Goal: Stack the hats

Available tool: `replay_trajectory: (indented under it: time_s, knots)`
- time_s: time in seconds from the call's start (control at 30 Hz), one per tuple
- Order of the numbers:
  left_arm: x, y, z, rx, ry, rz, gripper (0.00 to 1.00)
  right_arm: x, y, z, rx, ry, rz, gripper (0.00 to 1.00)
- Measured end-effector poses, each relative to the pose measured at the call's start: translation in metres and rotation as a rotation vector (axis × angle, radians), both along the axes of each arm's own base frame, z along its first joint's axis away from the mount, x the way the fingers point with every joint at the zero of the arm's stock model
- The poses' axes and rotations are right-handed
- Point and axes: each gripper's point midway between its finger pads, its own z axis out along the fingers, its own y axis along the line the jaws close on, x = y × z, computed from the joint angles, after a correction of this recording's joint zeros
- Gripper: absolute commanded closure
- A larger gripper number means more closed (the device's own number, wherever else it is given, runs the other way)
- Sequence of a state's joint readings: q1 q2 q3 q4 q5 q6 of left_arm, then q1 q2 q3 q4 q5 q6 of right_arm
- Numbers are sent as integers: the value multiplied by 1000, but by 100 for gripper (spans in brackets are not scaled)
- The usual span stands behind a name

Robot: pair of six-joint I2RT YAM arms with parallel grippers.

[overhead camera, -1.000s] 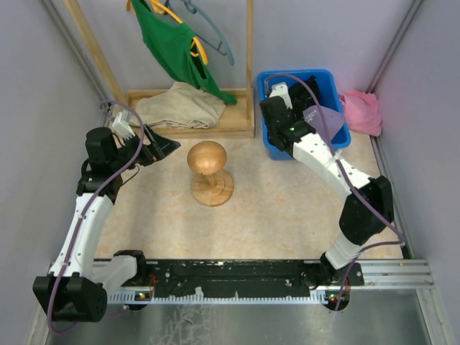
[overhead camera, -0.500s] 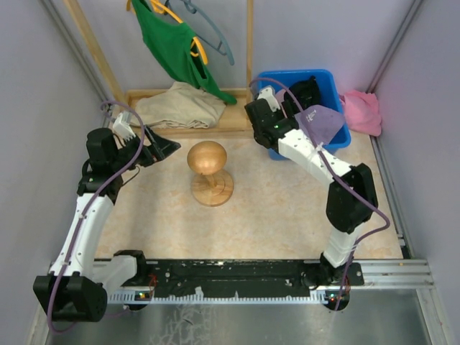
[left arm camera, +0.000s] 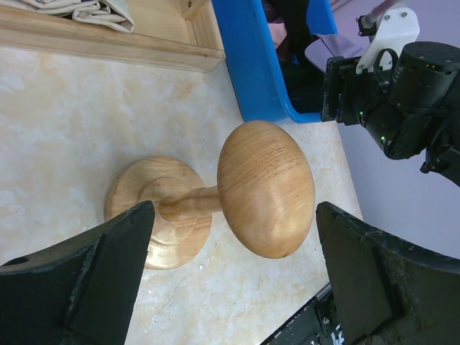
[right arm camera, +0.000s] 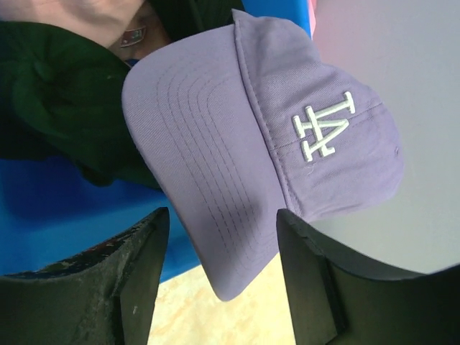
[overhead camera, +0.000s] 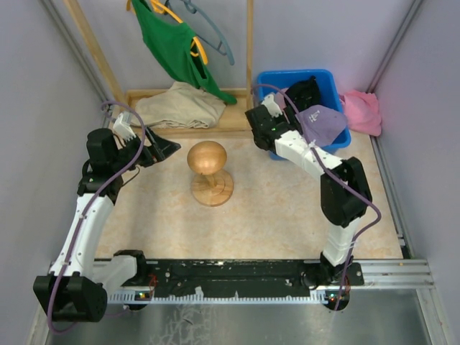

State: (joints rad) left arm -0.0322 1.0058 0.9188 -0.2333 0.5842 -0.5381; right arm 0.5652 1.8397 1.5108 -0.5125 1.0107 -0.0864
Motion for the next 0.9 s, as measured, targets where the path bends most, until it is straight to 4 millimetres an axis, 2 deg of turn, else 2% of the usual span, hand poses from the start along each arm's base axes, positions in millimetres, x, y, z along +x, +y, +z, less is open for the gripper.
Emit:
replay_trajectory:
  time_s: [0.07, 0.1, 0.13, 0.23, 0.33, 0.47, 0.6, 0.8, 0.9]
  knots:
    - [0, 0, 0, 2, -2, -1, 1, -1, -7, -5, -10, 10, -13, 57]
    - [0, 0, 0, 3, -3, -1, 1, -1, -10, -6, -14, 11, -22, 68]
    - [0, 0, 0, 4, -4, -1, 1, -1, -12, -7, -18, 12, -28, 75]
    - [0, 0, 0, 5, -4, -1, 1, -2, -23, -3, -51, 1, -61, 100]
    - [0, 0, 0, 7, -5, -1, 1, -6, -37, 10, -98, -26, -102, 100]
    - [0, 0, 0, 7, -4, -2, 1, -18, -45, 32, -57, -68, -92, 100]
    - [0, 0, 4, 5, -8, -3, 1, -33, -45, 87, 89, -194, -27, 100]
    - [0, -1, 23, -9, -42, -8, 1, -79, -52, 197, 332, -459, 114, 100]
    - [0, -1, 24, -9, -40, -4, 1, -96, -48, 237, 430, -542, 210, 100]
